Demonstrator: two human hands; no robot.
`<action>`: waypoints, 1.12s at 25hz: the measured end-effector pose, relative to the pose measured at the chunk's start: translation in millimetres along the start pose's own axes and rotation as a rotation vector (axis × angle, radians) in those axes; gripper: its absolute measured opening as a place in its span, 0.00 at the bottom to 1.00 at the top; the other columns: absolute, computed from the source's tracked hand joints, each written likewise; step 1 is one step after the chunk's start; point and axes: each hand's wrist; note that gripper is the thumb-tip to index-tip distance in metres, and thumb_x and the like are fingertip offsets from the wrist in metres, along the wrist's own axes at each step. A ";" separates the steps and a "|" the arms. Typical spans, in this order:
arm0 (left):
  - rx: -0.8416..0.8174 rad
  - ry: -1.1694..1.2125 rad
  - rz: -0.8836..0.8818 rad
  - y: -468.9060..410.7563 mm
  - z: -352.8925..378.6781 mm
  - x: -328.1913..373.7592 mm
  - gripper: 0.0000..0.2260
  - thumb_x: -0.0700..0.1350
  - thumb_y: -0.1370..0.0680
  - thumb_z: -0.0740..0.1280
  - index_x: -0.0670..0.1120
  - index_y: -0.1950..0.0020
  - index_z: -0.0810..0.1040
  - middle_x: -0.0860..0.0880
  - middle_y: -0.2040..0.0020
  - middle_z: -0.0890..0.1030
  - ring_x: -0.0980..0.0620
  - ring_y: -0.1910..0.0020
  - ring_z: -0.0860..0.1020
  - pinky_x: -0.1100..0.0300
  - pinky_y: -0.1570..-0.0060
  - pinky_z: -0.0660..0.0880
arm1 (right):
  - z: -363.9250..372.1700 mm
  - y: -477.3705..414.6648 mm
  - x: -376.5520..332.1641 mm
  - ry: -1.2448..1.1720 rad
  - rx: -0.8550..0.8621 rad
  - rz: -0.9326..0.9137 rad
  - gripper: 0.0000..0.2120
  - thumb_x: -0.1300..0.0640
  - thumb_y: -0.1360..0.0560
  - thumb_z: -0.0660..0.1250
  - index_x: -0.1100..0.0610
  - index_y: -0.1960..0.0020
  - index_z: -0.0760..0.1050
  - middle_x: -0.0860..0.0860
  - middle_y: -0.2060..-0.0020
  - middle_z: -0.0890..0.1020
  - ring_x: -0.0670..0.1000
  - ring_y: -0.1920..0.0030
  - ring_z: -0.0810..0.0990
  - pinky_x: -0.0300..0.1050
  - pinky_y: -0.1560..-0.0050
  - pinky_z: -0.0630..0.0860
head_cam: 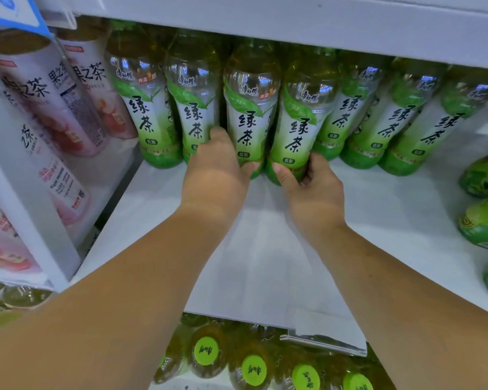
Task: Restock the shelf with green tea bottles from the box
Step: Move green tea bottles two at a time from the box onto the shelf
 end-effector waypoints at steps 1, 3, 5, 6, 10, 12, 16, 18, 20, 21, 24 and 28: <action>0.004 0.007 0.011 1.3 -0.6 -1.9 0.21 0.53 0.26 0.77 0.45 0.48 0.67 0.46 0.56 0.79 0.41 0.53 0.81 0.54 0.59 0.73 | 0.4 0.5 -0.9 0.013 -0.002 -0.006 0.22 0.38 0.30 0.72 0.43 0.39 0.77 0.38 0.50 0.84 0.41 0.47 0.83 0.47 0.43 0.80; 0.004 0.033 0.045 3.5 -0.6 -6.4 0.19 0.53 0.24 0.75 0.43 0.47 0.71 0.44 0.52 0.81 0.41 0.52 0.81 0.53 0.57 0.76 | -0.2 0.8 -2.2 0.048 -0.001 -0.013 0.21 0.38 0.29 0.71 0.42 0.38 0.76 0.37 0.50 0.84 0.40 0.47 0.82 0.45 0.43 0.79; 0.018 0.090 0.073 9.4 -0.4 -13.5 0.16 0.52 0.23 0.73 0.42 0.45 0.74 0.43 0.50 0.81 0.42 0.52 0.79 0.54 0.54 0.76 | -0.3 1.5 -3.8 0.069 -0.009 -0.007 0.21 0.38 0.27 0.71 0.43 0.37 0.75 0.38 0.48 0.84 0.42 0.45 0.82 0.45 0.43 0.78; 0.030 0.124 0.082 12.8 -0.1 -16.5 0.15 0.50 0.22 0.72 0.42 0.43 0.76 0.43 0.48 0.80 0.43 0.50 0.79 0.54 0.52 0.75 | -0.6 2.3 -5.1 0.075 -0.013 -0.005 0.21 0.39 0.27 0.70 0.43 0.36 0.75 0.38 0.48 0.83 0.43 0.45 0.81 0.45 0.43 0.78; -0.024 0.319 0.035 20.4 -2.9 -20.6 0.15 0.46 0.22 0.69 0.43 0.37 0.77 0.43 0.42 0.79 0.43 0.43 0.78 0.54 0.43 0.76 | -4.0 3.5 -14.6 0.082 -0.065 0.054 0.21 0.43 0.23 0.71 0.48 0.34 0.72 0.37 0.49 0.80 0.44 0.45 0.80 0.39 0.46 0.74; -0.084 0.367 -0.013 21.4 -6.8 -19.5 0.17 0.47 0.23 0.70 0.44 0.36 0.77 0.45 0.41 0.79 0.43 0.42 0.77 0.53 0.41 0.75 | -5.0 0.1 -24.9 0.057 -0.105 0.137 0.19 0.46 0.23 0.71 0.48 0.35 0.71 0.35 0.53 0.77 0.41 0.51 0.79 0.32 0.54 0.72; -0.171 0.452 -0.014 28.7 -22.9 -20.0 0.14 0.47 0.23 0.70 0.47 0.38 0.77 0.52 0.48 0.78 0.47 0.45 0.76 0.59 0.46 0.73 | -10.0 4.3 -49.3 0.026 -0.105 0.238 0.12 0.49 0.26 0.73 0.43 0.51 0.69 0.33 0.56 0.72 0.33 0.58 0.71 0.32 0.63 0.67; -0.247 0.529 -0.037 35.8 -30.9 -21.6 0.19 0.50 0.23 0.70 0.47 0.35 0.75 0.53 0.46 0.79 0.50 0.45 0.77 0.57 0.45 0.75 | -15.2 18.7 -56.4 0.029 -0.088 0.267 0.14 0.48 0.25 0.72 0.43 0.48 0.67 0.33 0.56 0.69 0.34 0.59 0.70 0.32 0.62 0.66; -0.325 0.611 -0.080 49.7 -40.8 -25.6 0.26 0.58 0.26 0.66 0.50 0.31 0.72 0.55 0.43 0.78 0.53 0.44 0.77 0.57 0.45 0.74 | -19.7 44.3 -58.0 -0.004 -0.076 0.300 0.17 0.47 0.24 0.71 0.45 0.40 0.68 0.39 0.52 0.74 0.38 0.55 0.75 0.36 0.56 0.71; -0.353 0.637 -0.092 59.6 -46.5 -28.0 0.27 0.61 0.28 0.64 0.52 0.31 0.71 0.58 0.45 0.76 0.57 0.45 0.77 0.60 0.48 0.72 | -20.6 59.5 -59.0 -0.038 -0.074 0.334 0.18 0.48 0.23 0.70 0.48 0.36 0.70 0.43 0.48 0.76 0.44 0.51 0.77 0.40 0.51 0.74; -0.446 0.659 -0.133 90.8 -65.6 -35.0 0.31 0.65 0.28 0.59 0.52 0.28 0.70 0.62 0.45 0.74 0.64 0.47 0.74 0.68 0.52 0.67 | -25.5 104.1 -64.9 -0.134 -0.052 0.427 0.20 0.50 0.22 0.70 0.54 0.32 0.75 0.46 0.50 0.79 0.48 0.51 0.78 0.44 0.45 0.74; -0.609 0.623 -0.121 127.4 -97.6 -53.3 0.32 0.67 0.27 0.59 0.53 0.27 0.71 0.56 0.37 0.75 0.54 0.38 0.76 0.60 0.45 0.70 | -41.1 159.7 -81.4 -0.159 -0.056 0.471 0.15 0.49 0.21 0.68 0.49 0.35 0.76 0.48 0.43 0.80 0.50 0.42 0.79 0.49 0.35 0.74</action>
Point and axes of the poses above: each hand's wrist, its own y-axis away from the middle knuckle, its own z-axis out of the palm, x = y × z
